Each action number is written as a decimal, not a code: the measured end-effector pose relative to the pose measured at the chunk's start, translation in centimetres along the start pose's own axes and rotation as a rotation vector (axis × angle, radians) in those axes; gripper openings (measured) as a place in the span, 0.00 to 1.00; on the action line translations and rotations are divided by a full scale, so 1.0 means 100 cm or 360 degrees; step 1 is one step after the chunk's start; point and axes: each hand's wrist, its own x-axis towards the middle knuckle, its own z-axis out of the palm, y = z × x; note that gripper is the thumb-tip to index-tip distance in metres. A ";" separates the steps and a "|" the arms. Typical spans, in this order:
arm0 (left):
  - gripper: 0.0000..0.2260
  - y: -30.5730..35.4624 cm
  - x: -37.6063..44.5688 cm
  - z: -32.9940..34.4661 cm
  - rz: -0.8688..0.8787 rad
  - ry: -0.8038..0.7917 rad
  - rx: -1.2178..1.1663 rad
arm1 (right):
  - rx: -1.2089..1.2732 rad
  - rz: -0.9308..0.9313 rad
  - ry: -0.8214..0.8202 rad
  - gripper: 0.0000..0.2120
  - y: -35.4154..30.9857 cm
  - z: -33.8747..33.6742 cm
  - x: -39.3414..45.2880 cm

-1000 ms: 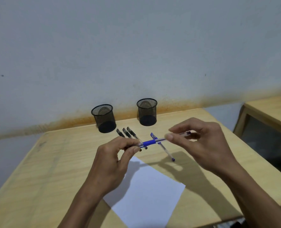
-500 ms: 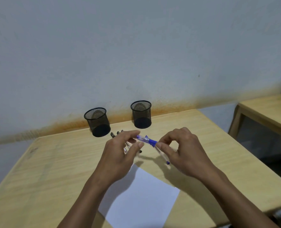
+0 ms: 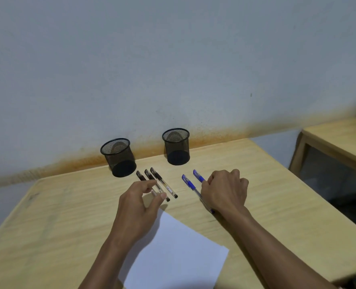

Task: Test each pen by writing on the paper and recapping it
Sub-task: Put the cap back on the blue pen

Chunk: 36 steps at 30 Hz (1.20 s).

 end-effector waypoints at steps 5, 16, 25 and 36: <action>0.21 -0.010 0.012 -0.004 -0.0228 0.0117 0.0275 | -0.0018 -0.0141 0.0006 0.22 0.001 -0.023 -0.003; 0.14 0.019 0.094 0.025 -0.0733 -0.0499 0.0904 | -0.0572 -0.0537 -0.0716 0.16 -0.036 -0.046 0.024; 0.17 0.009 0.102 0.055 -0.0504 -0.0605 0.1176 | -0.0789 -0.0797 -0.0656 0.12 -0.038 -0.018 0.036; 0.15 0.022 0.139 -0.016 -0.0210 0.0705 -0.0784 | 0.1316 -0.0550 -0.0106 0.19 -0.068 -0.052 0.073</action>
